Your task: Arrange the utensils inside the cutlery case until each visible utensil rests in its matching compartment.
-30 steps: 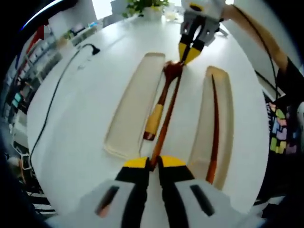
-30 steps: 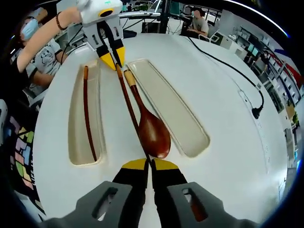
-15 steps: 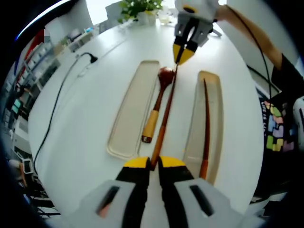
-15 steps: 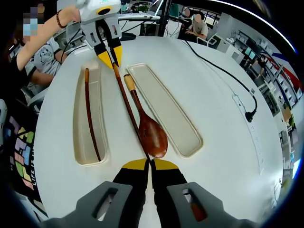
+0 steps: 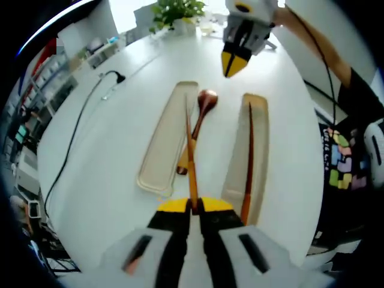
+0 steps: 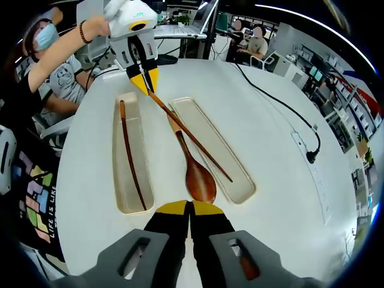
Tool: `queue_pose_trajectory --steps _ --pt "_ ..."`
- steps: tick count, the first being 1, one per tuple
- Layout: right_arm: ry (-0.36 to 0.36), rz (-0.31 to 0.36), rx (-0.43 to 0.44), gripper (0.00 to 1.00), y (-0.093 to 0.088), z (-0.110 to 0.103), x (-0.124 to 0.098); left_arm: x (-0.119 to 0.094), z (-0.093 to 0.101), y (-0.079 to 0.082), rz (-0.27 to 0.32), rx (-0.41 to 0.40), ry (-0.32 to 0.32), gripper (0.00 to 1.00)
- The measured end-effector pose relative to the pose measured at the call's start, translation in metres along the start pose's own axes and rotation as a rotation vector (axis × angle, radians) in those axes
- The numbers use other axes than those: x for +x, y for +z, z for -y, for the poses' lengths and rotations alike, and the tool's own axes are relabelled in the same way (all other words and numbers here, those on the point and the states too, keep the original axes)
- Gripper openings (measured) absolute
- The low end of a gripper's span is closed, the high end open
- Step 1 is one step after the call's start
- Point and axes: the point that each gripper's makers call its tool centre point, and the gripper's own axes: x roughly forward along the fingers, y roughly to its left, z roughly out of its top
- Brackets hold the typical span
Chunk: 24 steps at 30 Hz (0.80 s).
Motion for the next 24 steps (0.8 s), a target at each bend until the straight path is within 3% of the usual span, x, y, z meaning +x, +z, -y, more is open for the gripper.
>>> queue_pose_trajectory --steps 5,9,15,23,24 --pt "-0.003 0.001 -0.02 0.0 0.004 -0.001 0.0 -0.002 0.008 0.002 0.0 0.033 -0.023 0.05" --pt "-0.02 0.025 -0.105 0.0 0.015 -0.003 0.004 -0.003 0.009 0.006 0.016 0.031 -0.029 0.05" --pt "-0.014 0.016 -0.193 0.14 0.025 -0.009 0.021 -0.006 0.015 0.009 0.037 0.038 -0.035 0.05" --pt "-0.021 0.012 -0.247 0.17 0.039 -0.011 0.039 -0.012 0.023 0.014 0.071 0.049 -0.048 0.05" --pt "-0.052 0.002 -0.277 0.17 0.04 -0.006 0.04 -0.012 0.024 0.014 0.072 0.05 -0.048 0.05"
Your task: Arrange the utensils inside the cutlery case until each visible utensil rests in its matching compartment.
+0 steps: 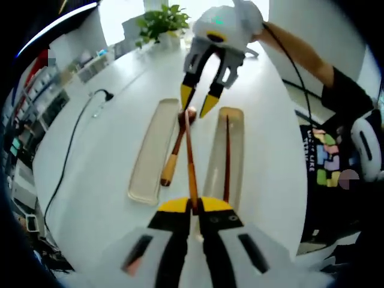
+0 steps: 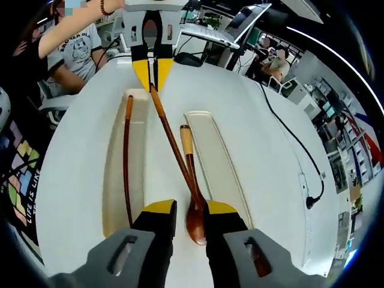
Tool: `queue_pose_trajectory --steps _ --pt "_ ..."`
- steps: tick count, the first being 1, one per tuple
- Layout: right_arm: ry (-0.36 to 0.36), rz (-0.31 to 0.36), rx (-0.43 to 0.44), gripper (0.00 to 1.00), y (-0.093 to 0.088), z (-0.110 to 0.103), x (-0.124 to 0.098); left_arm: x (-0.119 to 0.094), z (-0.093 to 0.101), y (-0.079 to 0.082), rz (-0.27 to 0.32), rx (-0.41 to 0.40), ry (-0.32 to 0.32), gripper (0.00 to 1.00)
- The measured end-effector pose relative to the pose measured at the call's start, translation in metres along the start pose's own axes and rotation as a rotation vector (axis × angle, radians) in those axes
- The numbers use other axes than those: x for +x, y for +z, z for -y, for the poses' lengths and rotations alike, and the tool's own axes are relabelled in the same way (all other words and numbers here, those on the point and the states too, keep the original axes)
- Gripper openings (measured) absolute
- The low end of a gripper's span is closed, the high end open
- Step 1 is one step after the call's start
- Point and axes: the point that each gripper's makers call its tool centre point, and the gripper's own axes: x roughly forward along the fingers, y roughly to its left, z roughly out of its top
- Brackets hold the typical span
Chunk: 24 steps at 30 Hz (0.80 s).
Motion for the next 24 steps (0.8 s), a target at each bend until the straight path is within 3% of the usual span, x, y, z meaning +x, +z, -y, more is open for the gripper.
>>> queue_pose_trajectory --steps 1,5,9,19,24 --pt "-0.033 0.006 -0.044 0.18 0.003 0.006 0.001 0.0 0.002 0.0 0.001 0.002 -0.003 0.05" --pt "-0.021 0.014 -0.045 0.18 0.005 0.006 0.002 -0.002 0.006 0.002 0.005 0.011 -0.004 0.05" --pt "-0.009 0.005 -0.063 0.18 0.003 0.003 0.004 -0.007 0.009 0.01 0.045 0.006 -0.01 0.05" --pt "0.007 -0.026 -0.06 0.15 -0.01 -0.004 0.012 -0.009 0.008 0.014 0.066 0.003 -0.007 0.05" --pt "0.027 -0.029 -0.064 0.06 -0.008 -0.009 0.015 -0.011 0.008 0.016 0.078 -0.001 -0.006 0.05"
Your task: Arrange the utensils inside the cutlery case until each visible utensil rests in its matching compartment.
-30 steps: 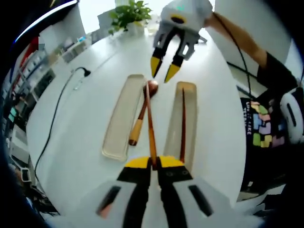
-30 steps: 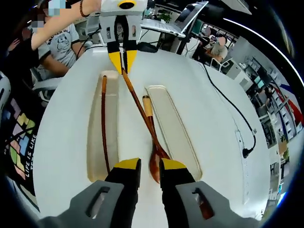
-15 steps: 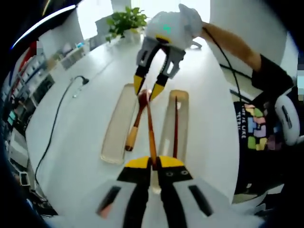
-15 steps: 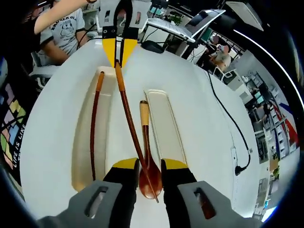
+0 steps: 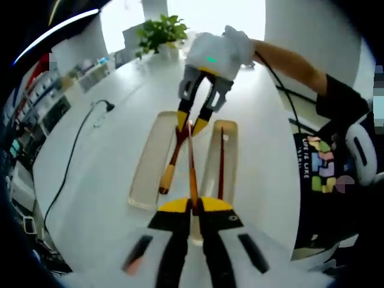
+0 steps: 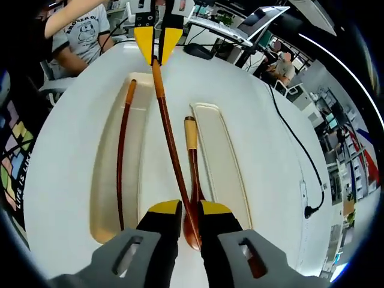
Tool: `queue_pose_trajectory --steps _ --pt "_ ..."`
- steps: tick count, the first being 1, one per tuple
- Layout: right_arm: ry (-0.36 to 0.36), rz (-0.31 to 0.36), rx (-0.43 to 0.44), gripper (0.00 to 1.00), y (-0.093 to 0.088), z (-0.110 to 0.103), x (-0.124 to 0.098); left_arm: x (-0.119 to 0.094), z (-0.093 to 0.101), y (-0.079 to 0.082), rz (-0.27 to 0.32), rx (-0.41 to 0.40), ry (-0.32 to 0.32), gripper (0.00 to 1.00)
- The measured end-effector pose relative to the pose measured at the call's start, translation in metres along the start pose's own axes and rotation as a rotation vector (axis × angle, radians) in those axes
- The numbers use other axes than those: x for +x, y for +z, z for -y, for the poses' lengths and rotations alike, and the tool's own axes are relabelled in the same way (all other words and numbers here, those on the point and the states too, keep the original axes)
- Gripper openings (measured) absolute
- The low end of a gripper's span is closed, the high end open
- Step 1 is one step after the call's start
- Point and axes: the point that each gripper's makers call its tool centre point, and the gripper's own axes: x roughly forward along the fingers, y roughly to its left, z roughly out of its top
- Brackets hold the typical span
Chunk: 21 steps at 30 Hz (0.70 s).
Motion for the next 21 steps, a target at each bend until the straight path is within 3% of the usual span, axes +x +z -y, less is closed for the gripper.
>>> queue_pose_trajectory --steps 2,5,7,13,17,21 --pt "0.011 -0.008 -0.001 0.05 -0.001 -0.003 0.001 -0.001 -0.001 0.001 0.006 -0.004 0.004 0.0" --pt "-0.002 -0.012 -0.005 0.03 0.001 -0.002 0.001 -0.002 -0.006 0.0 0.019 -0.008 0.005 0.0" --pt "-0.005 0.007 0.055 0.03 0.005 -0.001 -0.002 -0.002 -0.008 -0.001 0.017 -0.009 0.006 0.0" --pt "-0.014 0.006 0.059 0.02 0.006 -0.001 -0.002 0.002 -0.011 -0.007 0.007 -0.013 0.012 0.0" --pt "-0.027 0.017 0.057 0.02 0.008 0.002 -0.004 0.01 -0.025 -0.01 -0.025 0.069 0.086 0.0" --pt "-0.028 0.029 0.063 0.02 0.011 0.003 -0.007 0.019 -0.03 -0.014 -0.048 0.072 0.106 0.05"
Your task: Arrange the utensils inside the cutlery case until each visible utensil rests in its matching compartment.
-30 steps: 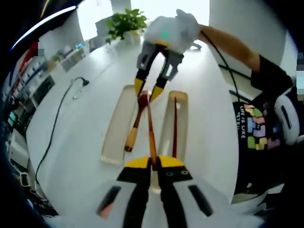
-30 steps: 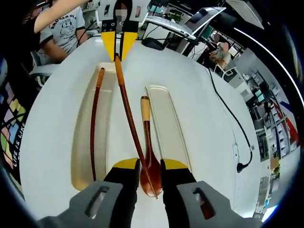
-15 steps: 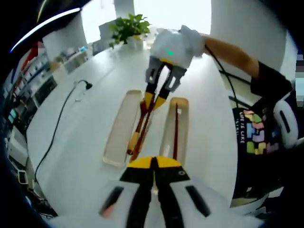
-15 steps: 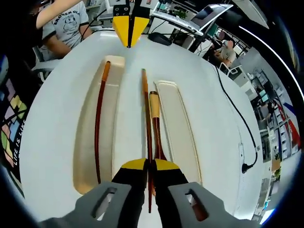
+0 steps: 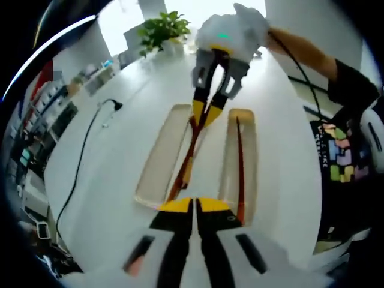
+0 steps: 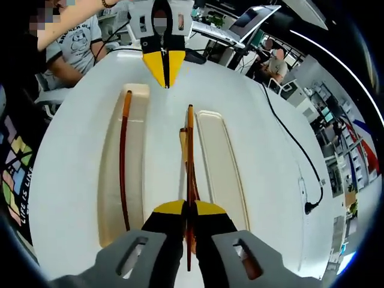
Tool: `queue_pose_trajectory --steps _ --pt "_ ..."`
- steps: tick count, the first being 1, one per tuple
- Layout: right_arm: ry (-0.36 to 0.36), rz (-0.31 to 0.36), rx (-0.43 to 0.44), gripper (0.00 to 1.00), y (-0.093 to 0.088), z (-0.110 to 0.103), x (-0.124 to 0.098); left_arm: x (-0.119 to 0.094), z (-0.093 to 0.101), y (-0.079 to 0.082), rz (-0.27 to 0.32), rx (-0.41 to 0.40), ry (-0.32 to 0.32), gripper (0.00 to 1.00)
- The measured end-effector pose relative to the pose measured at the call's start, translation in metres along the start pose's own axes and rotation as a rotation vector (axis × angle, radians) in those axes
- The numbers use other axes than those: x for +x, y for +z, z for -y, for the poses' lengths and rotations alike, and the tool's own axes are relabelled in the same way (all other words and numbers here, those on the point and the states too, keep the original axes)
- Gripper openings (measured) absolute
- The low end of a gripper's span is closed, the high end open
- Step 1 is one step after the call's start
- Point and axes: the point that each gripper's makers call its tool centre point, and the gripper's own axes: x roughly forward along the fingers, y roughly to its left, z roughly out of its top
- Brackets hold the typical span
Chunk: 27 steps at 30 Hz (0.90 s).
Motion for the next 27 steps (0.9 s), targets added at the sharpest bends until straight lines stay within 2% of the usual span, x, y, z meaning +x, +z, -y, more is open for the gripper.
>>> queue_pose_trajectory --steps 2,5,8,12,22,25,27 --pt "-0.002 0.013 0.002 0.02 0.002 0.001 -0.002 0.005 -0.003 -0.003 -0.027 0.023 0.02 0.07" --pt "-0.005 0.033 0.008 0.02 0.006 0.001 -0.005 0.01 -0.008 -0.003 -0.035 0.048 0.041 0.18" --pt "-0.003 0.04 0.007 0.02 0.008 0.0 -0.008 0.013 -0.015 -0.003 -0.046 0.076 0.075 0.19" --pt "-0.006 0.051 0.0 0.02 0.011 -0.003 -0.014 0.016 -0.018 -0.004 -0.052 0.084 0.095 0.26" --pt "-0.008 0.094 -0.012 0.02 0.021 -0.011 -0.025 0.017 -0.016 -0.009 -0.068 0.074 0.095 0.24" --pt "0.002 0.101 -0.017 0.02 0.022 -0.016 -0.028 0.016 -0.009 -0.009 -0.057 0.051 0.067 0.14" --pt "0.006 0.105 -0.02 0.02 0.022 -0.019 -0.03 0.015 -0.009 -0.009 -0.056 0.045 0.068 0.11"
